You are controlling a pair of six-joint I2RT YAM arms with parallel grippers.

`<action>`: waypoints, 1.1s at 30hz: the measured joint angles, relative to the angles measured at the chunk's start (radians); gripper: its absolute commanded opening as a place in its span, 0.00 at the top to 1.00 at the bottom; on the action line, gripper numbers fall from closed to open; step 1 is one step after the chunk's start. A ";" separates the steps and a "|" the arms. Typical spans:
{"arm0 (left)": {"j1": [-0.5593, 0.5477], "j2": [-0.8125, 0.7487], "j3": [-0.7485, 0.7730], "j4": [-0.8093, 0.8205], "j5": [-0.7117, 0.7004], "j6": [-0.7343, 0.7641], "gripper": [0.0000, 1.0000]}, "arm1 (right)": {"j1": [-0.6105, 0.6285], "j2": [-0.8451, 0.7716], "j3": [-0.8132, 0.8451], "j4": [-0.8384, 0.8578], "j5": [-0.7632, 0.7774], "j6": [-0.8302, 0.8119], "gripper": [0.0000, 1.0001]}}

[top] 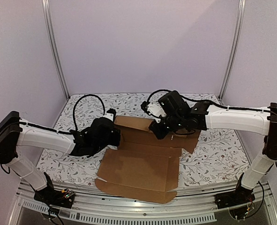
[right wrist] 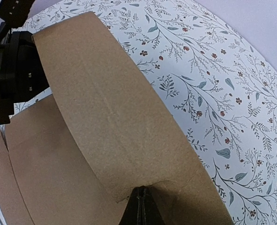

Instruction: Fold the paper box

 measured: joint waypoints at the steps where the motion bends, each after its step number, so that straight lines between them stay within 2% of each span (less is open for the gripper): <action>1: 0.000 0.000 0.000 -0.001 0.000 0.000 1.00 | 0.000 0.003 0.000 0.004 0.006 0.000 1.00; 16: 0.000 0.000 0.011 -0.026 -0.016 -0.002 1.00 | 0.001 0.007 -0.002 -0.036 0.013 0.001 1.00; 30: 0.000 -0.008 0.039 -0.107 -0.074 -0.051 1.00 | 0.000 -0.189 -0.011 -0.140 0.038 -0.002 1.00; 33: 0.000 -0.019 0.039 -0.126 -0.090 -0.058 1.00 | -0.002 -0.225 -0.030 -0.150 0.068 -0.008 0.97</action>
